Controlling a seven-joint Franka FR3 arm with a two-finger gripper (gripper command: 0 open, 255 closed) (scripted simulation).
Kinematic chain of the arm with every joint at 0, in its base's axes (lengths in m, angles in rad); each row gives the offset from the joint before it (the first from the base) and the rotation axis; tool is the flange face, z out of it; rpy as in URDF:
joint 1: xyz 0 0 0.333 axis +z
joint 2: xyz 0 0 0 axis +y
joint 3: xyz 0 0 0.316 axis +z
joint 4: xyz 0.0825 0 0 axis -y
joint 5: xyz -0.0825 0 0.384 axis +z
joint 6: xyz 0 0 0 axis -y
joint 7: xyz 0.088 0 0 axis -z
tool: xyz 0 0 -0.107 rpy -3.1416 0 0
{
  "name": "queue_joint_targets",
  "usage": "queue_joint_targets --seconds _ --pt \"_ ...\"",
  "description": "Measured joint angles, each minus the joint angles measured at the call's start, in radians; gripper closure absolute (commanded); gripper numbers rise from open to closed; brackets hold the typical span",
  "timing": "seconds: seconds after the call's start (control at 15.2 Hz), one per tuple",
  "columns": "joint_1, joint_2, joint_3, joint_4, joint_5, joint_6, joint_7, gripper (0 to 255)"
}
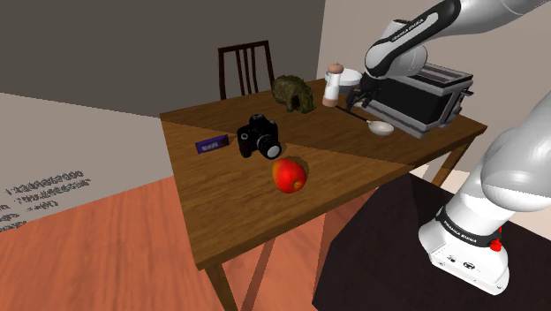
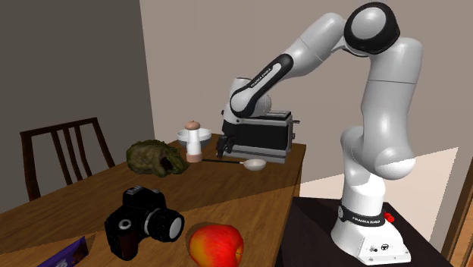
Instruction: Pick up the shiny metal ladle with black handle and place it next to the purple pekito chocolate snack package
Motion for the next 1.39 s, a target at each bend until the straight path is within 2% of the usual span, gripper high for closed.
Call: queue_joint_targets --seconds 0.07,0.13,0.46,0.86,1.39 --pt "-0.001 -0.003 0.000 0.000 -0.006 0.004 0.004 0" --pt "0.000 -0.002 0.001 0.000 -0.006 -0.004 0.000 255" --pt "-0.004 -0.024 0.003 -0.015 -0.026 -0.114 0.022 255" --pt "0.001 -0.001 0.000 0.003 -0.004 -0.124 -0.001 255" --pt "-0.014 -0.059 0.004 0.034 -0.053 -0.224 0.045 255"
